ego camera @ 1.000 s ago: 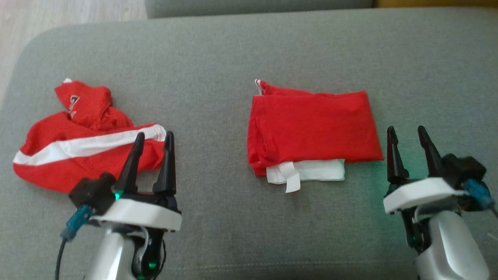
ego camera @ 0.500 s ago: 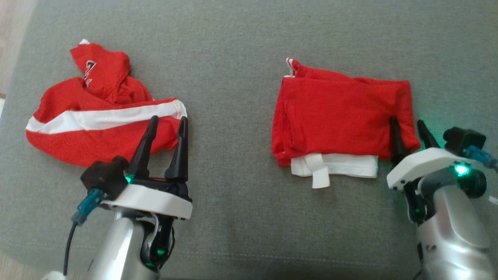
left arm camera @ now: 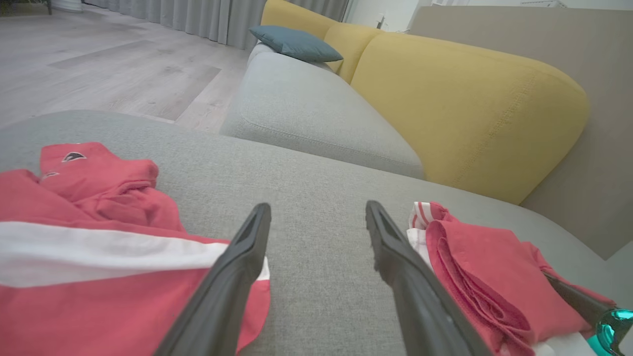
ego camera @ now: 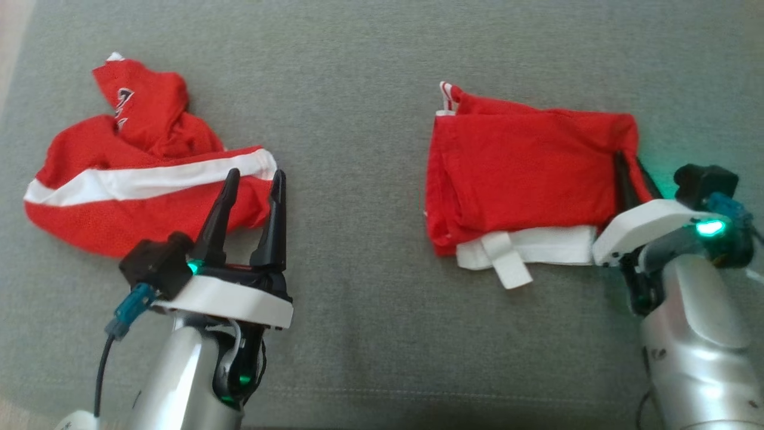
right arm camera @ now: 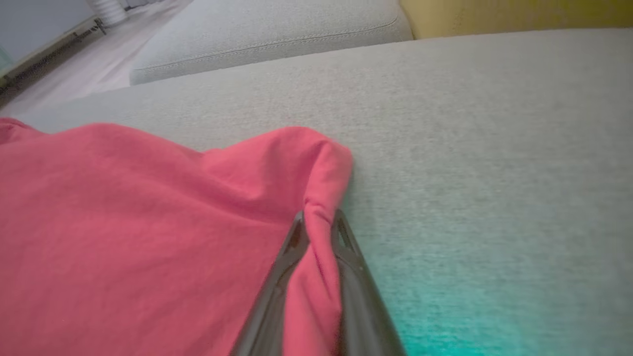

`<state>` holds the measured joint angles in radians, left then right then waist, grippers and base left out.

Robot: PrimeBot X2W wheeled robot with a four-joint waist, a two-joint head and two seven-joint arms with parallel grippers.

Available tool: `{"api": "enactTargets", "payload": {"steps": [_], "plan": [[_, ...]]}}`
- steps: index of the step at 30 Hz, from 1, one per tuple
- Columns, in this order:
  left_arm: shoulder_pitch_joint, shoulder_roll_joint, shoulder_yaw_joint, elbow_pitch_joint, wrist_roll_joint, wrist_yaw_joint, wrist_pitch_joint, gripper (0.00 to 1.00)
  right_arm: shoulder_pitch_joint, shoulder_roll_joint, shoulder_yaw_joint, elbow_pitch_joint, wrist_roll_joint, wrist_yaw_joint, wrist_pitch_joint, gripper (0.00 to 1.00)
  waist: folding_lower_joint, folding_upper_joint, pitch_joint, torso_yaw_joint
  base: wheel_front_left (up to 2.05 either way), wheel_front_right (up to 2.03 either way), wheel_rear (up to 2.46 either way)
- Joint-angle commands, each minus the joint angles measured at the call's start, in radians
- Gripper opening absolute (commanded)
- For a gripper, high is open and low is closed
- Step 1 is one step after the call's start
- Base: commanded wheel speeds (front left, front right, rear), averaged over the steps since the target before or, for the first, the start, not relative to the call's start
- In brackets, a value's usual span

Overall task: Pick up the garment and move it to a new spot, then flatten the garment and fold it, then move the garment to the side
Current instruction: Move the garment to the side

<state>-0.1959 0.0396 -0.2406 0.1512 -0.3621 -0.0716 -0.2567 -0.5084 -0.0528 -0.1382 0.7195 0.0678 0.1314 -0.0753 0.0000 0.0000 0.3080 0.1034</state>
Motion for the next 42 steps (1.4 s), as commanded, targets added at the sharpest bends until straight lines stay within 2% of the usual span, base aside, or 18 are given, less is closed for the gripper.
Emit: {"api": "enactTargets", "payload": {"steps": [1,2,5,11,16,20,42], "plan": [[-0.035,0.011,0.041,-0.031,0.010,-0.005,-0.005,1.00,-0.035,-0.045,0.000,-0.025,-0.037,-0.001,-0.004,0.00,0.0000,0.0000,-0.002,-0.019,0.00,0.00,0.00],[-0.035,0.011,0.041,-0.031,0.010,-0.005,-0.005,1.00,-0.035,-0.045,0.000,-0.025,-0.037,-0.001,-0.004,0.00,0.0000,0.0000,-0.002,-0.019,0.00,0.00,0.00],[-0.043,0.011,0.041,-0.032,0.007,-0.006,-0.005,1.00,-0.069,-0.105,-0.026,-0.032,-0.047,-0.001,0.012,0.00,0.0000,0.0000,0.001,-0.034,0.00,0.00,0.00],[-0.060,0.011,0.027,-0.032,-0.002,-0.008,-0.005,1.00,-0.126,-0.292,-0.091,-0.027,-0.126,-0.001,0.028,0.00,0.0000,0.0000,0.015,-0.038,0.00,0.00,0.00],[-0.069,0.011,0.023,-0.032,0.012,-0.011,-0.005,1.00,-0.163,-0.385,-0.140,-0.020,-0.177,-0.001,0.033,0.00,0.0000,0.0000,0.031,-0.030,0.00,0.00,0.00],[-0.073,0.011,0.026,-0.034,0.010,-0.013,-0.005,1.00,-0.171,-0.404,-0.106,-0.025,-0.188,-0.001,0.035,0.00,0.0000,0.0000,0.040,-0.024,0.00,0.00,0.00],[-0.078,0.011,0.032,-0.039,0.006,-0.014,-0.005,1.00,-0.187,-0.376,-0.135,-0.090,-0.191,-0.001,-0.036,0.00,0.0000,0.0000,0.054,-0.033,0.00,0.00,0.00]]}}
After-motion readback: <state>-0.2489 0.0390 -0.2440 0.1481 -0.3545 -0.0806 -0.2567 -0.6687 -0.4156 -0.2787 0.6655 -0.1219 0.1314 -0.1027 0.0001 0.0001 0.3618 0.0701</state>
